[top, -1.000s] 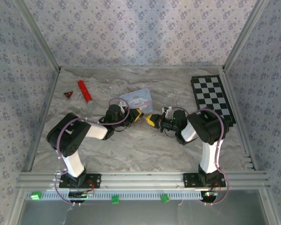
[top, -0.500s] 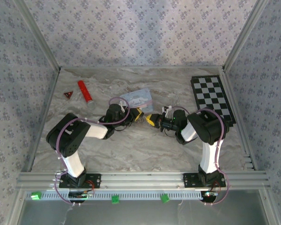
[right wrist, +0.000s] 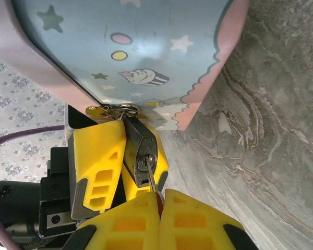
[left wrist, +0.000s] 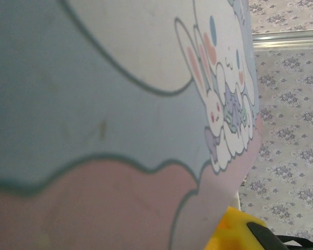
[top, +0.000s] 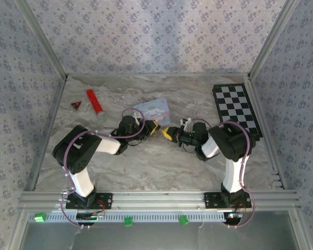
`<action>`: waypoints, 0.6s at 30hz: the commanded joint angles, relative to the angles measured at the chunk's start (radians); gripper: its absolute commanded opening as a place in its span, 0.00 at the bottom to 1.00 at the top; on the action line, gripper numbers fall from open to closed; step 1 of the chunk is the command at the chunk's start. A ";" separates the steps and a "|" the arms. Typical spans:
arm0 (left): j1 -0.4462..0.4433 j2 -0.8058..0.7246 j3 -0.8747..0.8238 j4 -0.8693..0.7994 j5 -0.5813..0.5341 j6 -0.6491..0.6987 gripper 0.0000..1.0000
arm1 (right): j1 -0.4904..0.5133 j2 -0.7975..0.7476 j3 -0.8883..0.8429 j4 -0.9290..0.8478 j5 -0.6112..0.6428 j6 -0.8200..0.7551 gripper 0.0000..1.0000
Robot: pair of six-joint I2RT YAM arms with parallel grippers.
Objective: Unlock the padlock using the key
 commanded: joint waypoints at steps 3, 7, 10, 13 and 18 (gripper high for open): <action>-0.053 0.023 0.036 0.060 0.119 0.002 0.22 | 0.029 -0.023 0.001 0.041 0.009 -0.030 0.00; -0.051 0.028 0.035 0.058 0.115 0.004 0.25 | 0.038 -0.022 -0.009 0.041 0.013 -0.033 0.00; -0.049 0.028 0.032 0.056 0.111 0.008 0.25 | 0.039 -0.019 -0.017 0.041 0.018 -0.037 0.00; -0.048 0.032 0.029 0.053 0.109 0.011 0.26 | 0.045 -0.012 -0.022 0.041 0.022 -0.038 0.00; -0.044 0.038 0.015 0.048 0.097 0.011 0.30 | 0.051 -0.009 -0.037 0.040 0.032 -0.044 0.00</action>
